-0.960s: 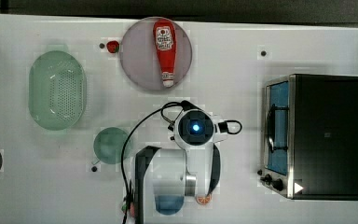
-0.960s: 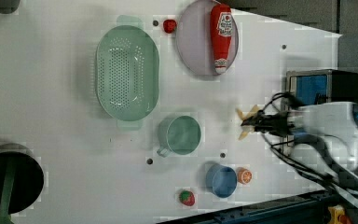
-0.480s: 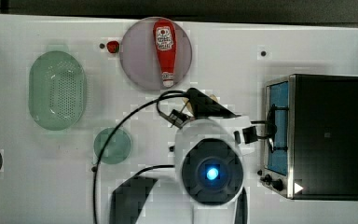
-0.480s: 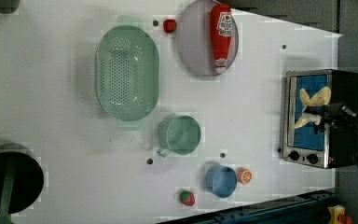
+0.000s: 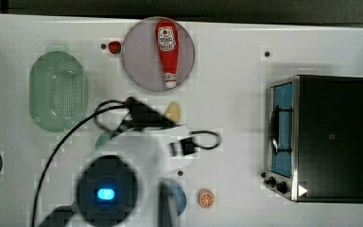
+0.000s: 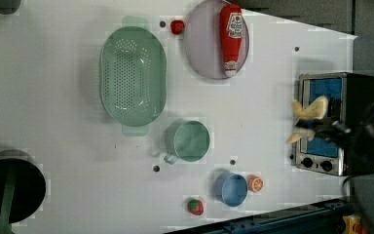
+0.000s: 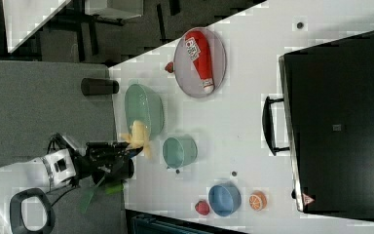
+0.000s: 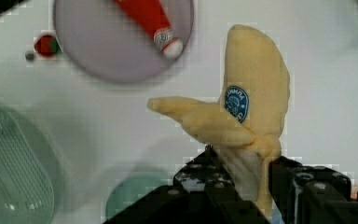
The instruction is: Pick Banana and place it in mug.
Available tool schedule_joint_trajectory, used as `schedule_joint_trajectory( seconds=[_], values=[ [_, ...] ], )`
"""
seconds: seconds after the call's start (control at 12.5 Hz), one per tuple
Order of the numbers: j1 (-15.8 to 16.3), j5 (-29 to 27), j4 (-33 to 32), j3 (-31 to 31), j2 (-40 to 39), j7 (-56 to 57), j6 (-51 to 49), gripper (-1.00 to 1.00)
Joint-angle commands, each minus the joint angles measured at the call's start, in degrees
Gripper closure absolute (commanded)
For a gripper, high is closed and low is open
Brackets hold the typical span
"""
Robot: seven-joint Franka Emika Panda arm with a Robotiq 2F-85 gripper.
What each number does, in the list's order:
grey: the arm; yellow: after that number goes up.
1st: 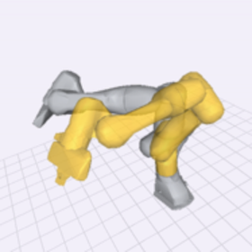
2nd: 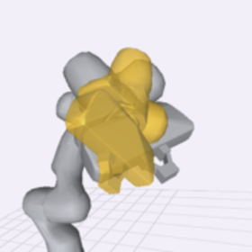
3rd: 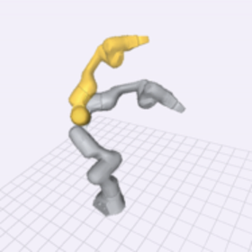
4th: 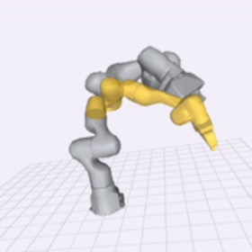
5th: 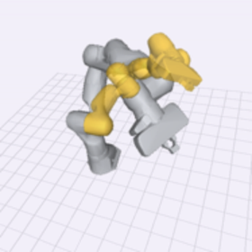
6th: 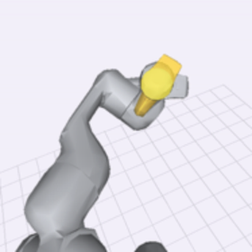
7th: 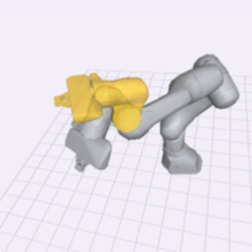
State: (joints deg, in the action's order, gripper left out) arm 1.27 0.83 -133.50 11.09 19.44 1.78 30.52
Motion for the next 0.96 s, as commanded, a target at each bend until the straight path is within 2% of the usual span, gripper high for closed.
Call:
schedule_joint_trajectory(
  seconds=[0.08, 0.32, 0.72, 0.88, 0.96],
  values=[
    [2.57, -0.99, -0.42, 8.16, -3.94, -19.64, -1.06, 0.43],
    [2.63, -2.22, -0.47, 12.11, -9.44, -27.88, 1.99, 0.43],
    [2.64, -2.91, -1.21, 13.93, -21.94, -28.37, 16.10, 0.43],
    [2.58, -2.68, -1.42, 13.33, -25.45, -28.38, 18.84, 0.43],
    [2.58, -2.52, -1.52, 12.98, -26.36, -28.37, 18.95, 0.36]
  ],
)
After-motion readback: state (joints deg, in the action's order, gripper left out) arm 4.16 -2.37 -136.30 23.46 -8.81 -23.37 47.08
